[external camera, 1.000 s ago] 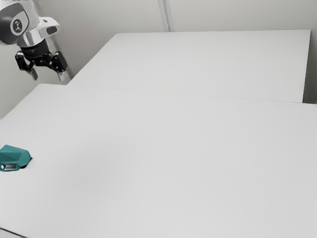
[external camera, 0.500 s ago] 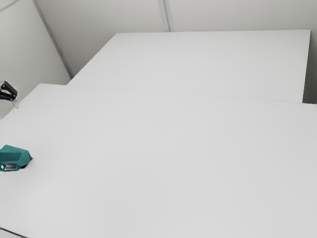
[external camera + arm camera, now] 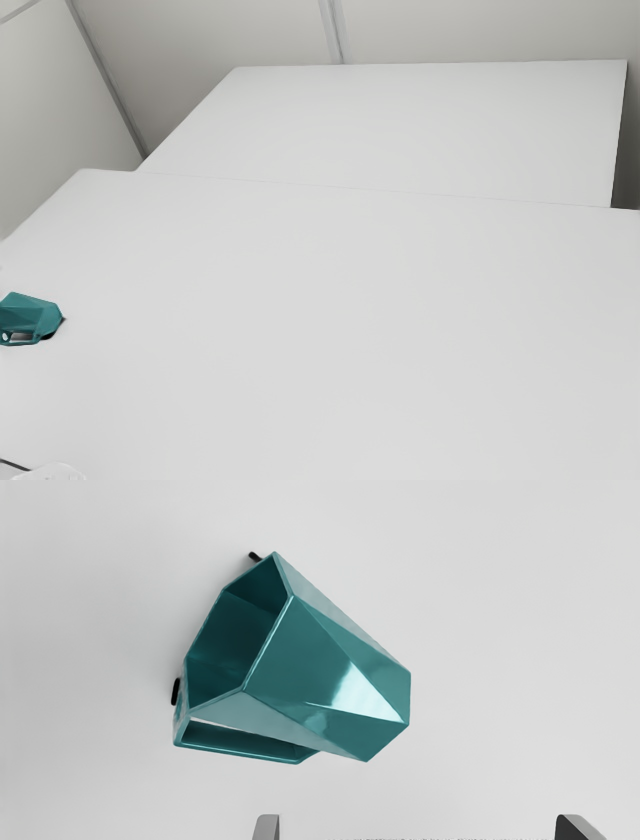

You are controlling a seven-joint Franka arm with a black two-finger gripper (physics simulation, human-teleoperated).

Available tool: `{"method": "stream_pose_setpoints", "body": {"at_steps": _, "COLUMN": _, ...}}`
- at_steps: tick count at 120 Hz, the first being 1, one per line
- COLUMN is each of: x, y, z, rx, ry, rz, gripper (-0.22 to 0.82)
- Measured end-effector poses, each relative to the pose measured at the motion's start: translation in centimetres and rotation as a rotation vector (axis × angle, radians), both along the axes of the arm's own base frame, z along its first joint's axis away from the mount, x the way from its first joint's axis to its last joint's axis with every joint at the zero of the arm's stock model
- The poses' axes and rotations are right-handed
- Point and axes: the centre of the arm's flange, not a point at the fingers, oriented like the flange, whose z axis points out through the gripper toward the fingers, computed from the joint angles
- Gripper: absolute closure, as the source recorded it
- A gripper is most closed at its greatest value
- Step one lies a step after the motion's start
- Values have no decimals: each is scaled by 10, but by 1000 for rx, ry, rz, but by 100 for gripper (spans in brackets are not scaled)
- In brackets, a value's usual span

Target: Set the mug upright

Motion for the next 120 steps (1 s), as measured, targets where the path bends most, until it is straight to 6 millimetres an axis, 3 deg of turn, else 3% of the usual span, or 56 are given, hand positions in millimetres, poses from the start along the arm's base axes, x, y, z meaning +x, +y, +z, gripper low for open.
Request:
{"method": "stream_pose_setpoints", "body": {"at_steps": 16, "x": -16, "y": 21, "z": -32, "rx": -31, "ry": -56, "rz": -53, "gripper": 0}}
{"method": "stream_pose_setpoints", "body": {"at_steps": 77, "x": 5, "y": 49, "z": -77, "rx": -25, "ry": -306, "rz": -250, "gripper": 0}}
{"method": "stream_pose_setpoints", "body": {"at_steps": 120, "x": 16, "y": 46, "z": -118, "rx": -70, "ry": -442, "rz": -269, "gripper": 0}}
